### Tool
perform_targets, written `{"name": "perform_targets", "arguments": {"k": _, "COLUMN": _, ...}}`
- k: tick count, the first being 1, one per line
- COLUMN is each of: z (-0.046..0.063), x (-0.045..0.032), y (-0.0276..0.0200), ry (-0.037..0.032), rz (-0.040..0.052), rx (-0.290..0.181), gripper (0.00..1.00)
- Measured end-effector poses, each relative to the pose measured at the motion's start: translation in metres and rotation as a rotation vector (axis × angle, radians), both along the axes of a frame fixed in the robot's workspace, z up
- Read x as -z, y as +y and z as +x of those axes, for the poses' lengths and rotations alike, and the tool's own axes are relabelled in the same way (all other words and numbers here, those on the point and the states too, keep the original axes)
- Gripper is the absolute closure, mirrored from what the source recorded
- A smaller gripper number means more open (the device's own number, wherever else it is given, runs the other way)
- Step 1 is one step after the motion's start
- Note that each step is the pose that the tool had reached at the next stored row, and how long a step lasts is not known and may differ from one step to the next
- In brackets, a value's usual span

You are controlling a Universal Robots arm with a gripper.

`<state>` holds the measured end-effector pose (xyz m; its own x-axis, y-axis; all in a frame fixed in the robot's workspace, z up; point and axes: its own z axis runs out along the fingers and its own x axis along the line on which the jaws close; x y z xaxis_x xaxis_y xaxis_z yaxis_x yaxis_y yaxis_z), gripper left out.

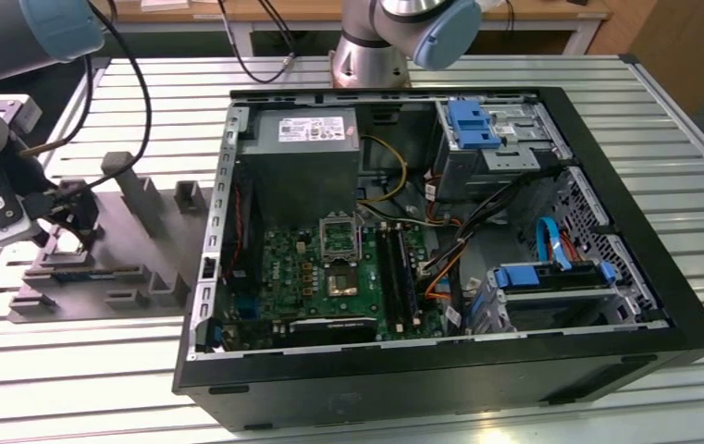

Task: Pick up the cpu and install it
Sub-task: 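Pick up the cpu and move it towards the insertion slot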

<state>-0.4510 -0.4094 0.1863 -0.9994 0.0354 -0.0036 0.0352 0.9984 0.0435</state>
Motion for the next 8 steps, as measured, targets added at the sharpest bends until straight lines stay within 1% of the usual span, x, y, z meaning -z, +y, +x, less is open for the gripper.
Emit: {"name": "perform_targets", "arguments": {"k": 8, "z": 0.0000, "x": 0.0033, "y": -0.0001, "ry": 0.0002, "rz": -0.0001, "rx": 0.000, "gripper": 0.35}}
